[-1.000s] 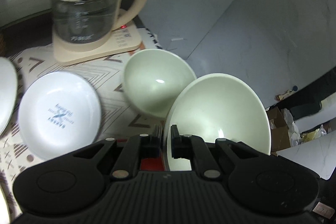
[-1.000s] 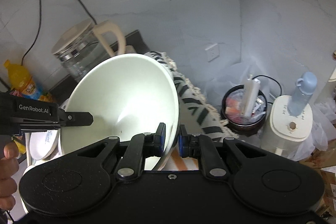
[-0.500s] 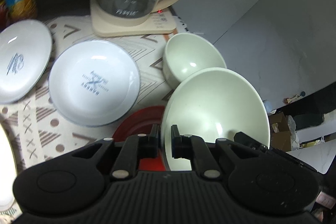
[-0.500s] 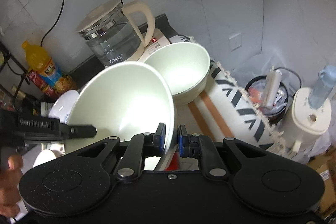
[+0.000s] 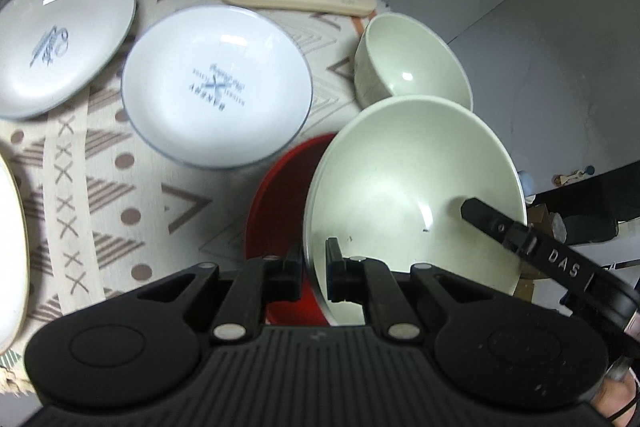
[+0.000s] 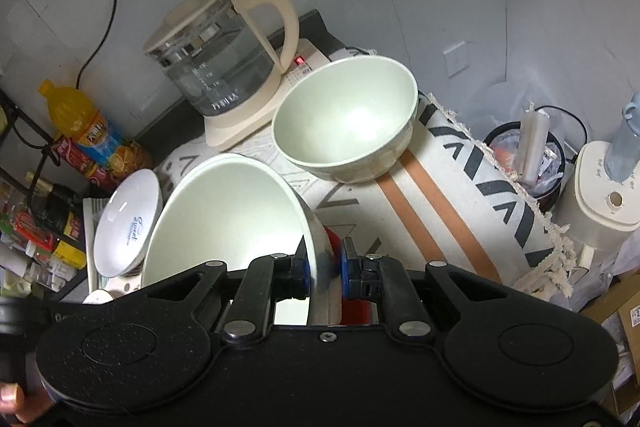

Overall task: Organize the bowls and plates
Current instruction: 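Lower the pale green bowl into the red bowl and open the right gripper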

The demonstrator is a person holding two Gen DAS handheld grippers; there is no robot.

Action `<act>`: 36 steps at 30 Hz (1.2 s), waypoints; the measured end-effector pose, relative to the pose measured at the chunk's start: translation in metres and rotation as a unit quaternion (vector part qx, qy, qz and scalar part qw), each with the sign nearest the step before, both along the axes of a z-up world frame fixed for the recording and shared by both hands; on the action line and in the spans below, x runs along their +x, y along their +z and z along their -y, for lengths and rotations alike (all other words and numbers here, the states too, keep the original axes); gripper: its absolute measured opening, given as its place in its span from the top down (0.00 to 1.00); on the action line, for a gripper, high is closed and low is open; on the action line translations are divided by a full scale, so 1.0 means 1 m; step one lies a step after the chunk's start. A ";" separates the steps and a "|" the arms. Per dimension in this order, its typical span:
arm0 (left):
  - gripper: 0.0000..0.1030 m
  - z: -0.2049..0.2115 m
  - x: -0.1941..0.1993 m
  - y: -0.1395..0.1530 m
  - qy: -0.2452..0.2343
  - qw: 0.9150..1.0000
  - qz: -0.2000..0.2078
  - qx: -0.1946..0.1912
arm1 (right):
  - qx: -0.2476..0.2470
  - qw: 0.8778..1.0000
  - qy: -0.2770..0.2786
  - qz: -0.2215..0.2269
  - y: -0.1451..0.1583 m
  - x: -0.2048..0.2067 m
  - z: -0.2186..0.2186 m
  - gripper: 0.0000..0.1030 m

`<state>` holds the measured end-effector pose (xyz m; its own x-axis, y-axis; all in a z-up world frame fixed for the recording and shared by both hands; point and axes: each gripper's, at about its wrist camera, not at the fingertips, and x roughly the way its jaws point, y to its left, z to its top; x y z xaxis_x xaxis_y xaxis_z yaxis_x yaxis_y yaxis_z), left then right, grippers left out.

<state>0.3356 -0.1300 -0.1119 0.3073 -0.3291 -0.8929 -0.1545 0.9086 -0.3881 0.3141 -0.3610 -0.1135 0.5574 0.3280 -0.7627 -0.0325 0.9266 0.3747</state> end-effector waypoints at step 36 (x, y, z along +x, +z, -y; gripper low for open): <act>0.51 -0.015 0.011 -0.041 0.015 0.996 -0.049 0.069 | -0.072 0.996 0.059 -0.008 -0.014 0.010 -0.030 0.86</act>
<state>0.3471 -0.1148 -0.1531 0.2235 -0.1935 -0.9553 -0.2143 0.9464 -0.2418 0.3238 -0.3314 -0.1272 0.5079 0.2768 -0.8158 -0.1399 0.9609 0.2389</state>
